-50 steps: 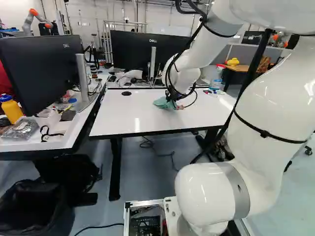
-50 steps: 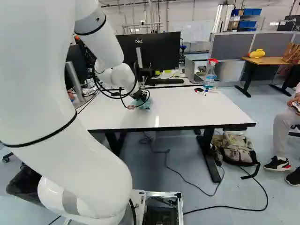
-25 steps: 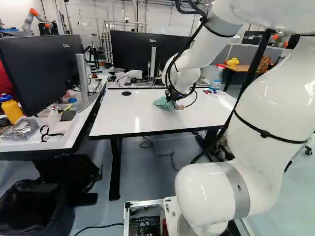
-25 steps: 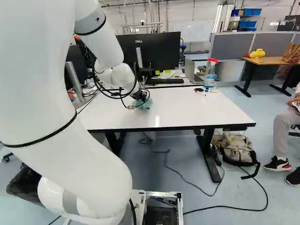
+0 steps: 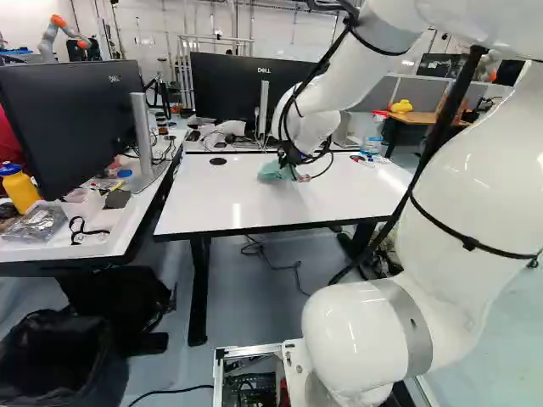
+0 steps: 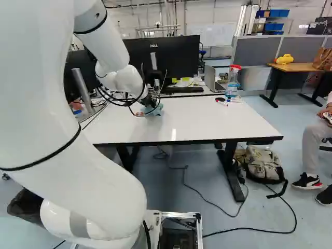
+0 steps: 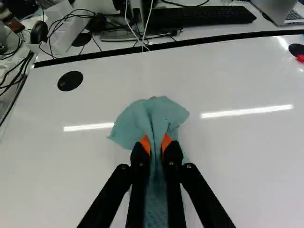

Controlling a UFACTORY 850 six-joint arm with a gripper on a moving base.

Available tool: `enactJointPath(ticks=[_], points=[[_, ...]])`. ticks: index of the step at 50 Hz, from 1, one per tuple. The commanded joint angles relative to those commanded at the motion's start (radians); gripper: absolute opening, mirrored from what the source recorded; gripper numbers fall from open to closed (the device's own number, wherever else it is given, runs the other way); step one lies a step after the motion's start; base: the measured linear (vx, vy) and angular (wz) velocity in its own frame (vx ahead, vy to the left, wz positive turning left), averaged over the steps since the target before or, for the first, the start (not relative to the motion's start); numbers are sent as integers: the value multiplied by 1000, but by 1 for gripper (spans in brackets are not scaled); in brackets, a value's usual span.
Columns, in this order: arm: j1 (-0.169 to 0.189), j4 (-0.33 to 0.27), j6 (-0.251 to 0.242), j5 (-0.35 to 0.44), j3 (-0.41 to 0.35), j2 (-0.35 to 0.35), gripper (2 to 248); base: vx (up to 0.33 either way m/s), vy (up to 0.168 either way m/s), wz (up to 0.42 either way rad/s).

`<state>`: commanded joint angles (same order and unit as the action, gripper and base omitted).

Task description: Clean the table with the green towel

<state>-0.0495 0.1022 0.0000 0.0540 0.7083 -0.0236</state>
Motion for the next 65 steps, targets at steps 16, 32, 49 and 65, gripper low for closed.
enactJointPath(ticks=[16,32,49,65], points=[[-37,0,0,0,-49,-50,45,0,0,0],[-44,0,0,0,-134,-140,45,0,0,0],[-9,0,0,0,-208,-223,45,0,0,0],[-7,0,0,0,-211,-226,45,0,0,0]])
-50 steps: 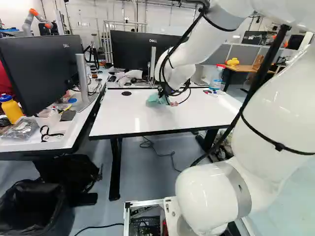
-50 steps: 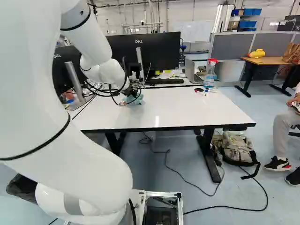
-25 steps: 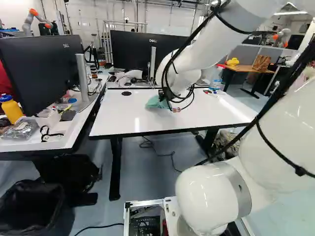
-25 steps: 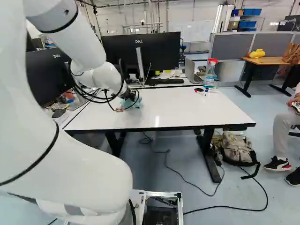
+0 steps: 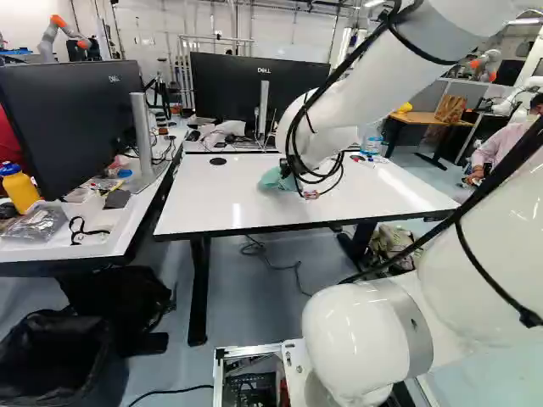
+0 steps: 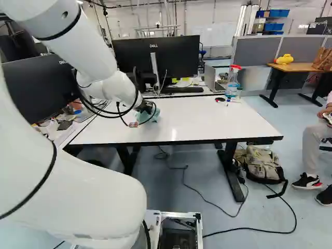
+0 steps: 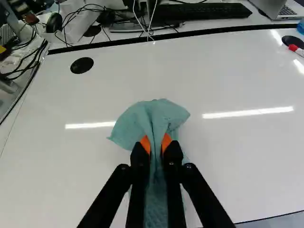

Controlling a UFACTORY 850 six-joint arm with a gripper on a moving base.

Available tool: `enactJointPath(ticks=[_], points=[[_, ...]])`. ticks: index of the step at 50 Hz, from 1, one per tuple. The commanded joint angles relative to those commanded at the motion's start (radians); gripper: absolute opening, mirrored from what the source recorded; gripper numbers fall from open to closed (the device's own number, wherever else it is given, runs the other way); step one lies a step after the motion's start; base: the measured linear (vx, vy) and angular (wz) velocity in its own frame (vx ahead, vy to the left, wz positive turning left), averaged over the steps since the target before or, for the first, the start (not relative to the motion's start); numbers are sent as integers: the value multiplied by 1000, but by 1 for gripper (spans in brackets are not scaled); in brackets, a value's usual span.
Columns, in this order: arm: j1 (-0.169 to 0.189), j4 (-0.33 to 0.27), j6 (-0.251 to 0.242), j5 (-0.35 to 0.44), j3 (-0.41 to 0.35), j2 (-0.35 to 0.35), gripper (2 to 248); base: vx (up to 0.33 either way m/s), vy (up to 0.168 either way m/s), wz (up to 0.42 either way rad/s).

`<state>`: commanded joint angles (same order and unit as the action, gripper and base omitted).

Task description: Clean the table with the green towel

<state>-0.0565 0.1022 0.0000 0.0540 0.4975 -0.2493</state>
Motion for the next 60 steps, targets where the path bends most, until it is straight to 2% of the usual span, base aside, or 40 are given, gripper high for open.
enactJointPath(ticks=[1,6,7,11,12,16,17,21,22,27,28,32,33,49,60], points=[[0,0,0,0,0,0,57,0,0,0],[0,0,0,0,0,0,57,0,0,0],[0,0,0,0,0,0,90,0,0,0],[0,0,0,0,0,0,90,0,0,0],[0,0,0,0,0,0,125,0,0,0],[0,0,0,0,0,0,125,0,0,0],[0,0,0,0,0,0,160,0,0,0],[0,0,0,0,0,0,160,0,0,0],[0,0,0,0,0,0,197,0,0,0],[0,0,0,0,0,0,197,0,0,0],[0,0,0,0,0,0,235,0,0,0],[0,0,0,0,0,0,235,0,0,0],[0,0,0,0,0,0,248,0,0,0],[1,0,0,0,0,0,247,0,0,0],[22,0,0,0,-1,-2,247,0,0,0]])
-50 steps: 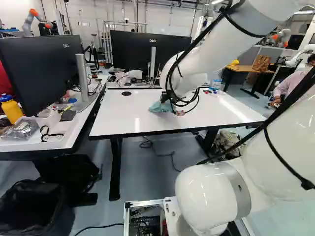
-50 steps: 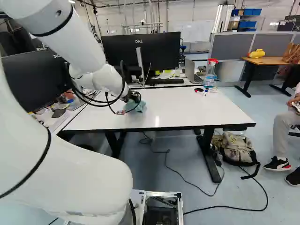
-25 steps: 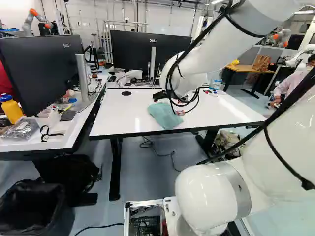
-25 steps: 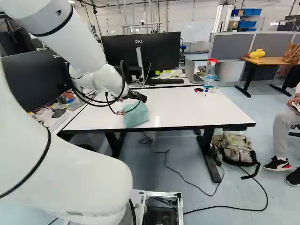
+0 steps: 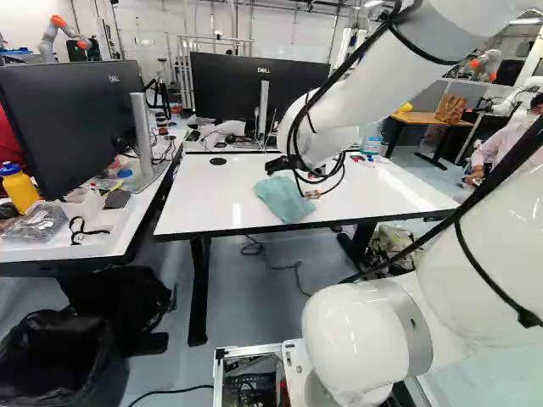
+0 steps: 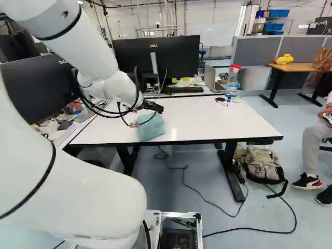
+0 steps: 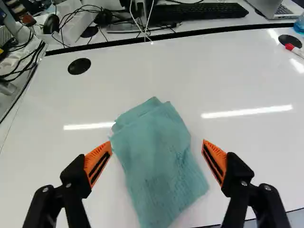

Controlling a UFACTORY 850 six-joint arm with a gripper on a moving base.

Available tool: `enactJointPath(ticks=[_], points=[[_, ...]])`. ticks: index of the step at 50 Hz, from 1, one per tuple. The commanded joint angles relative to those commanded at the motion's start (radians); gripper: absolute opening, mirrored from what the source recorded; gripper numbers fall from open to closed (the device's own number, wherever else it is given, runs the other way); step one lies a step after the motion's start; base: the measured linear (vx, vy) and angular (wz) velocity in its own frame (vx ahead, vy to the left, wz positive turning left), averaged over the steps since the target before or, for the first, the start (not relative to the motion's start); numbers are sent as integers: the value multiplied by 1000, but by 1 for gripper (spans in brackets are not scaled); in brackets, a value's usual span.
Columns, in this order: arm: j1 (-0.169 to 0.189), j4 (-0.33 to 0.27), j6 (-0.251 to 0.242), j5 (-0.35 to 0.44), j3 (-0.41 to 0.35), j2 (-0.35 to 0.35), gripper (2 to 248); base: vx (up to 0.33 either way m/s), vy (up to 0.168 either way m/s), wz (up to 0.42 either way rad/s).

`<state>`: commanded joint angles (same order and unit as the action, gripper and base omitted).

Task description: Clean the table with the green towel

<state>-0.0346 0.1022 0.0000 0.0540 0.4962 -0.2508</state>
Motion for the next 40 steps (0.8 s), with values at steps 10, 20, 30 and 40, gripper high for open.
enactJointPath(ticks=[10,20,30,40], points=[[27,0,0,0,-1,-1,247,0,0,0],[54,0,0,0,0,0,247,0,0,0],[68,0,0,0,0,0,247,0,0,0],[68,-1,0,7,-3,0,247,0,0,0]])
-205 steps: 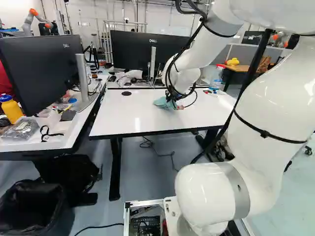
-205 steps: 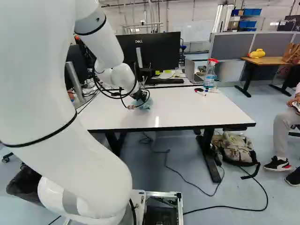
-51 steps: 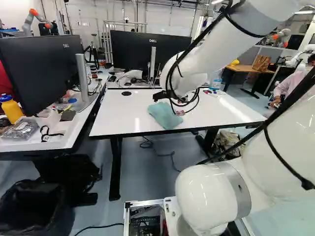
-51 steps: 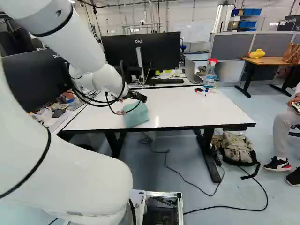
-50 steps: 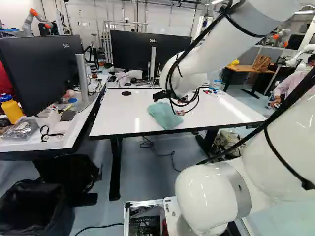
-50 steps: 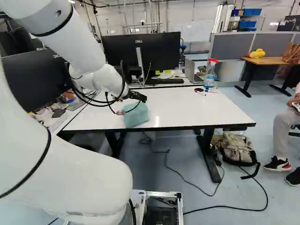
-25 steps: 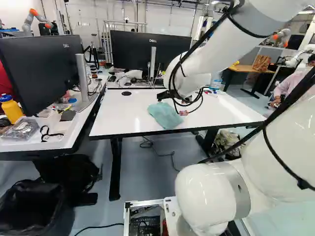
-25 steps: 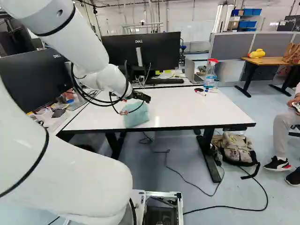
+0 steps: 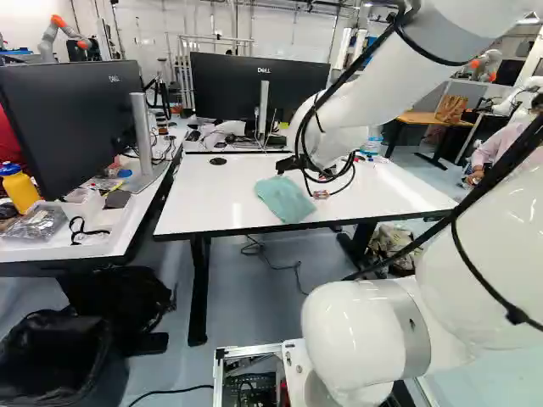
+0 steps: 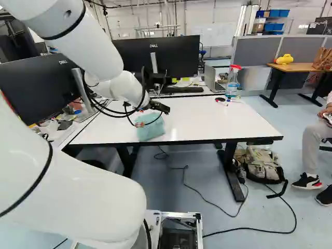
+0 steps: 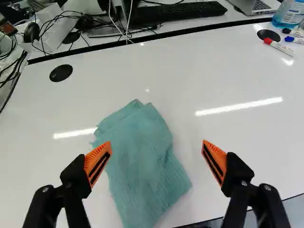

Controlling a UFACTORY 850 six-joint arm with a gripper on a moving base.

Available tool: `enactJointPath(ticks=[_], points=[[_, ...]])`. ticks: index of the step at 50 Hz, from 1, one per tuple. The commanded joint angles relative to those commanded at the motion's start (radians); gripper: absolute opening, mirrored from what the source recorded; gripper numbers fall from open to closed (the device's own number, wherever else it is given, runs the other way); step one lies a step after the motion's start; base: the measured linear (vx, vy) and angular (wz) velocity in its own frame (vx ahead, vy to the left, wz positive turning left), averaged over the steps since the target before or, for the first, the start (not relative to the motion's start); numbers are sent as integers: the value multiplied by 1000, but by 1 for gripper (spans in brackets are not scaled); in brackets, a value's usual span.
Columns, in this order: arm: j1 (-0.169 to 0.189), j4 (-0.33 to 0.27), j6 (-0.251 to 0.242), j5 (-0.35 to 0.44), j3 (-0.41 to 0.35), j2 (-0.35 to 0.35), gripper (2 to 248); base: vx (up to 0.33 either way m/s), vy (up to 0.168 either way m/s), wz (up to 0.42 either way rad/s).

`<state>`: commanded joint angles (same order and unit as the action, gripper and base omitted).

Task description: Clean the table with the green towel

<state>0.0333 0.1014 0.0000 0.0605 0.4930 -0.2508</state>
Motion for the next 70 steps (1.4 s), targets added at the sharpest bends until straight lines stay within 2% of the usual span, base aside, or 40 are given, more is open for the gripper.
enactJointPath(ticks=[17,35,53,70], points=[[-2,-5,0,37,-18,-1,247,0,0,0],[-5,-14,0,111,-55,-4,247,0,0,0],[-9,-28,0,221,-110,-8,247,0,0,0],[-15,-45,0,360,-180,-13,247,0,0,0]])
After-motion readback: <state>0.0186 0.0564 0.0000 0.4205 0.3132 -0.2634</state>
